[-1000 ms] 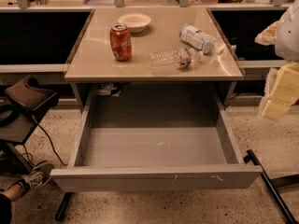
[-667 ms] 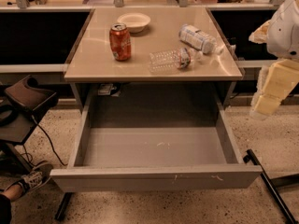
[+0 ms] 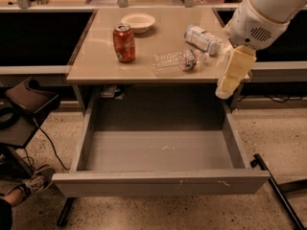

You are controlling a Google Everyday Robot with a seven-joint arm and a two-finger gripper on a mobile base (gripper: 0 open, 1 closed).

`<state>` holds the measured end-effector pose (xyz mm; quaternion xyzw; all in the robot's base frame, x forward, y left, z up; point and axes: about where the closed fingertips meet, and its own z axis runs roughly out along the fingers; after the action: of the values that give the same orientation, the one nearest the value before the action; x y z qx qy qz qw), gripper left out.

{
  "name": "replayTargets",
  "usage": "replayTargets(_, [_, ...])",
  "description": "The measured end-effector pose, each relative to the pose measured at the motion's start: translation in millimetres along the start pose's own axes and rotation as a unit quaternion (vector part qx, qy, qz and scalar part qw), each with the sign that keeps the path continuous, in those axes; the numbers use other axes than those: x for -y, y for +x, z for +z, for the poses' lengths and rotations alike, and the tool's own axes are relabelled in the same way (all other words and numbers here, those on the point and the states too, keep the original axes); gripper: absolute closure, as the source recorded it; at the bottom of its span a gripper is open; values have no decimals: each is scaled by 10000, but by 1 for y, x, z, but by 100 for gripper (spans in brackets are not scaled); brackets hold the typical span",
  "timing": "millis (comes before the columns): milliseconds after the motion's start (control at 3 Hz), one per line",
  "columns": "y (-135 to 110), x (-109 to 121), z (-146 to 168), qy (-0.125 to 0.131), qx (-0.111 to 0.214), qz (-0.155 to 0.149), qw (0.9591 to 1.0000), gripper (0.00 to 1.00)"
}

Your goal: Place water bottle into top drawer

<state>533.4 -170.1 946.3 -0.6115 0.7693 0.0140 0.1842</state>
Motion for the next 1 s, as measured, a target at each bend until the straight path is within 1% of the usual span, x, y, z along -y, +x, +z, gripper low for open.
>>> replayTargets(333, [-28, 23, 16, 71, 162, -110, 9998, 0])
replayTargets(667, [-54, 39, 31, 202, 309, -205, 9991, 0])
replayTargets(1000, [-55, 40, 32, 213, 313, -215, 9991, 0])
